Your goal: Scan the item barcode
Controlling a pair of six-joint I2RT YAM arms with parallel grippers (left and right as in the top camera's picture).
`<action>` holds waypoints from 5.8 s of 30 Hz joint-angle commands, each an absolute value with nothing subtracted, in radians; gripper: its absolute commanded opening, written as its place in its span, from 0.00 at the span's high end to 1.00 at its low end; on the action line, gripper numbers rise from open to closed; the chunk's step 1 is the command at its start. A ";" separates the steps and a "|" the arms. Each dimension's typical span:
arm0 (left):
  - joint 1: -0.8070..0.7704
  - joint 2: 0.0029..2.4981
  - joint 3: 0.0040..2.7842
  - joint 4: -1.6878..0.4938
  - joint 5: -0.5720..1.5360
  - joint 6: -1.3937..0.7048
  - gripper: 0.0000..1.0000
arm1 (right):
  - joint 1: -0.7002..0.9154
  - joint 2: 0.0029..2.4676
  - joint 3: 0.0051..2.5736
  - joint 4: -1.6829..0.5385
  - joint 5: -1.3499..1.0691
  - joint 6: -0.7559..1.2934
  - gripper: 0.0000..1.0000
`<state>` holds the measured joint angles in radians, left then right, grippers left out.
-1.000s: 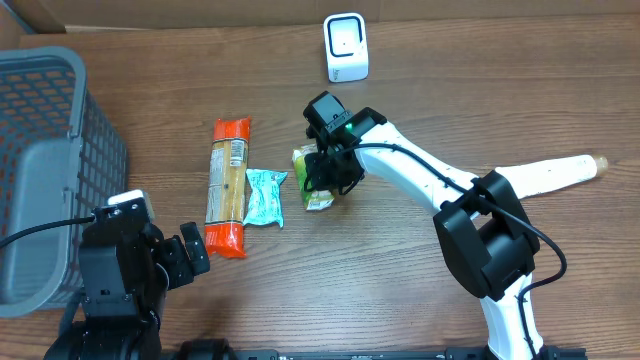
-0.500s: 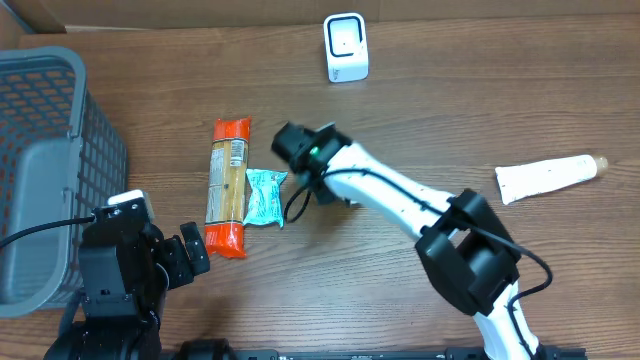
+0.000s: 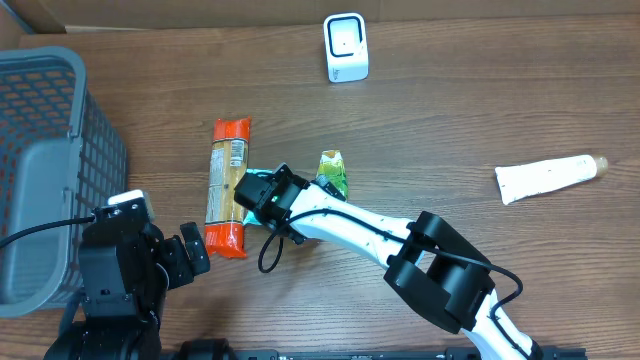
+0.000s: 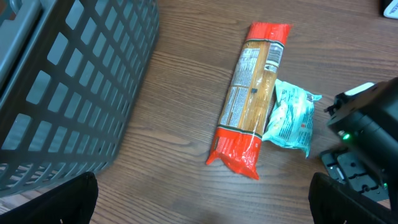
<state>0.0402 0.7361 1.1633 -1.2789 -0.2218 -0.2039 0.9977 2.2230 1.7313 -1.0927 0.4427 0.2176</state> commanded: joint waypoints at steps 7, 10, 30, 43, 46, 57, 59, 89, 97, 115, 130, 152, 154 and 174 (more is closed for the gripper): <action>0.046 0.733 1.160 -1.280 -0.238 -0.214 0.00 | 0.781 2.178 2.004 -1.197 0.176 0.287 0.10; 0.046 0.733 1.160 -1.282 -0.238 -0.214 0.00 | 0.709 2.177 2.033 -1.212 0.071 0.320 0.14; 0.046 0.733 1.160 -1.282 -0.238 -0.214 0.00 | 0.679 2.183 1.716 -1.001 -0.182 0.421 0.25; 0.046 0.733 1.160 -1.282 -0.238 -0.214 0.00 | 0.667 2.183 1.704 -1.005 -0.113 0.414 0.96; 0.046 0.733 1.160 -1.282 -0.238 -0.214 0.01 | 0.653 2.176 1.737 -1.031 -0.111 0.384 0.96; 0.046 0.733 1.160 -1.282 -0.238 -0.214 0.00 | 0.638 2.165 1.884 -1.138 -0.106 0.282 0.46; 0.046 0.733 1.160 -1.282 -0.238 -0.214 0.01 | 0.638 2.165 1.951 -1.180 -0.105 0.279 0.45; 0.046 0.733 1.160 -1.282 -0.238 -0.214 0.01 | 0.646 2.166 1.857 -1.290 -0.046 0.314 0.96; 0.046 0.733 1.160 -1.282 -0.238 -0.214 0.00 | 0.647 2.166 1.860 -1.289 -0.043 0.309 0.96; 0.046 0.733 1.160 -1.282 -0.238 -0.214 0.00 | 0.631 2.166 1.951 -1.312 -0.043 0.284 0.96; 0.046 0.733 1.160 -1.282 -0.238 -0.214 0.01 | 0.635 2.168 1.829 -1.223 -0.048 0.288 0.96; 0.046 0.733 1.160 -1.282 -0.238 -0.214 0.00 | 0.638 2.165 1.824 -1.213 -0.168 0.279 0.96; 0.046 0.733 1.160 -1.282 -0.238 -0.214 0.00 | 0.654 2.165 1.831 -1.258 -0.166 0.279 0.96; 0.046 0.733 1.160 -1.282 -0.238 -0.214 0.00 | 0.474 2.167 1.699 -1.208 0.268 0.318 0.96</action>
<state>0.0402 0.7361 1.1633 -1.2858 -0.2218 -0.2039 0.5564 2.1811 1.6958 -1.2568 0.1730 0.3038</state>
